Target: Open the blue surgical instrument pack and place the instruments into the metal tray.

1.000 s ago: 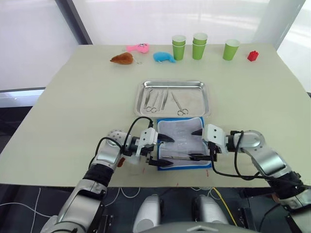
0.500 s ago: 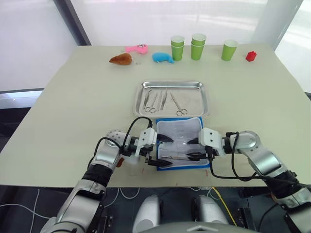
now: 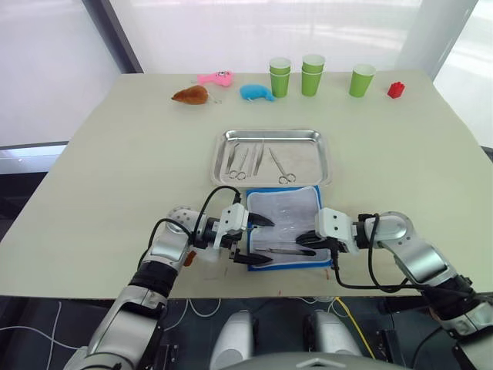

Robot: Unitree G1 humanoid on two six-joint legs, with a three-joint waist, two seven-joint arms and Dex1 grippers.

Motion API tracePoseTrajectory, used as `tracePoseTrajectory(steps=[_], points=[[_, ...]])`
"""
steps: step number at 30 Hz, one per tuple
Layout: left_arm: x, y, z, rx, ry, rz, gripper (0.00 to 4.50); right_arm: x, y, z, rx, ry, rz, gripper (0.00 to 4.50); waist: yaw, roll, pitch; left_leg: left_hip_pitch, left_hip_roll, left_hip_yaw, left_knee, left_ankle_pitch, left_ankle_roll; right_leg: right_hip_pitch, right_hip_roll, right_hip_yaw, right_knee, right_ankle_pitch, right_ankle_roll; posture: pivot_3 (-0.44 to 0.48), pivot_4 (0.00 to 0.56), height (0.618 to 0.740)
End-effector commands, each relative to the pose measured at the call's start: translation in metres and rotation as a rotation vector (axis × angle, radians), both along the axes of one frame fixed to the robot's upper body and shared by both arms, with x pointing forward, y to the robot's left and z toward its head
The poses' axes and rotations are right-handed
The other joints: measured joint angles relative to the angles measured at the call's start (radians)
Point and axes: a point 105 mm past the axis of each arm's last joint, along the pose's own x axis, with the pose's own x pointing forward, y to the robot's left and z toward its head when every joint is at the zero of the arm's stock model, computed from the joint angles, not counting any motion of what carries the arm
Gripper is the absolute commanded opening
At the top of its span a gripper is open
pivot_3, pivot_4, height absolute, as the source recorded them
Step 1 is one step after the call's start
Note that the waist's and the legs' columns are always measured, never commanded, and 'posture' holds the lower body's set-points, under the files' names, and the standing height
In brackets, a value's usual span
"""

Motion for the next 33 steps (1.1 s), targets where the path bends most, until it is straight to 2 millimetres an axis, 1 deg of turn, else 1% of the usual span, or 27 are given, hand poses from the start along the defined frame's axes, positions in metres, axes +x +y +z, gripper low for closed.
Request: tracePoseTrajectory(steps=[1, 4, 10, 15, 20, 30, 33], points=[[-0.023, 0.012, -0.046, 0.133, 0.184, 0.016, 4.50, 0.001, -0.015, -0.004, -0.033, 0.017, -0.029, 0.05, 0.000, 0.000, 0.000, 0.000, 0.000, 0.000, 0.000, 0.000, 0.000, 0.000, 0.000, 0.000, 0.000, 0.000, 0.000, 0.000, 0.150, 0.740], [-0.023, 0.011, -0.046, 0.131, 0.185, 0.015, 4.50, 0.001, -0.016, 0.001, 0.001, 0.013, -0.027, 0.05, -0.001, 0.000, 0.000, 0.000, 0.000, 0.000, 0.000, 0.000, 0.000, 0.000, 0.000, 0.000, 0.000, 0.000, 0.000, 0.000, 0.150, 0.740], [-0.023, 0.010, -0.046, 0.130, 0.184, 0.014, 4.50, -0.002, -0.025, 0.005, 0.018, 0.006, -0.007, 0.05, -0.001, -0.002, 0.001, 0.000, 0.000, 0.000, 0.000, 0.000, 0.000, 0.000, 0.000, 0.000, 0.000, 0.000, 0.000, 0.000, 0.150, 0.740], [-0.023, 0.011, -0.046, 0.133, 0.185, 0.014, 4.50, 0.000, -0.035, 0.011, 0.010, -0.023, -0.005, 0.05, -0.001, -0.002, 0.001, 0.000, 0.000, 0.000, 0.000, 0.000, 0.000, 0.000, 0.000, 0.000, 0.000, 0.000, 0.000, 0.000, 0.150, 0.740], [-0.024, 0.011, -0.046, 0.134, 0.188, 0.010, 4.50, 0.002, -0.028, 0.027, 0.030, -0.071, 0.028, 0.05, -0.002, -0.002, 0.001, 0.000, 0.000, 0.000, 0.000, 0.000, 0.000, 0.000, 0.000, 0.000, 0.000, 0.000, 0.000, 0.000, 0.150, 0.740], [-0.025, 0.011, -0.046, 0.132, 0.188, 0.010, 4.50, 0.007, -0.029, 0.042, -0.041, -0.159, 0.064, 0.05, -0.003, -0.002, 0.002, 0.000, 0.000, 0.000, 0.000, 0.000, 0.000, 0.000, 0.000, 0.000, 0.000, 0.000, 0.000, 0.000, 0.150, 0.740], [-0.025, 0.010, -0.046, 0.130, 0.188, 0.011, 4.50, 0.008, -0.031, 0.044, -0.073, -0.174, 0.077, 0.05, -0.002, -0.002, 0.002, -0.001, 0.000, 0.000, 0.000, 0.000, 0.000, 0.000, 0.000, 0.000, 0.000, 0.000, 0.000, 0.000, 0.150, 0.740]])
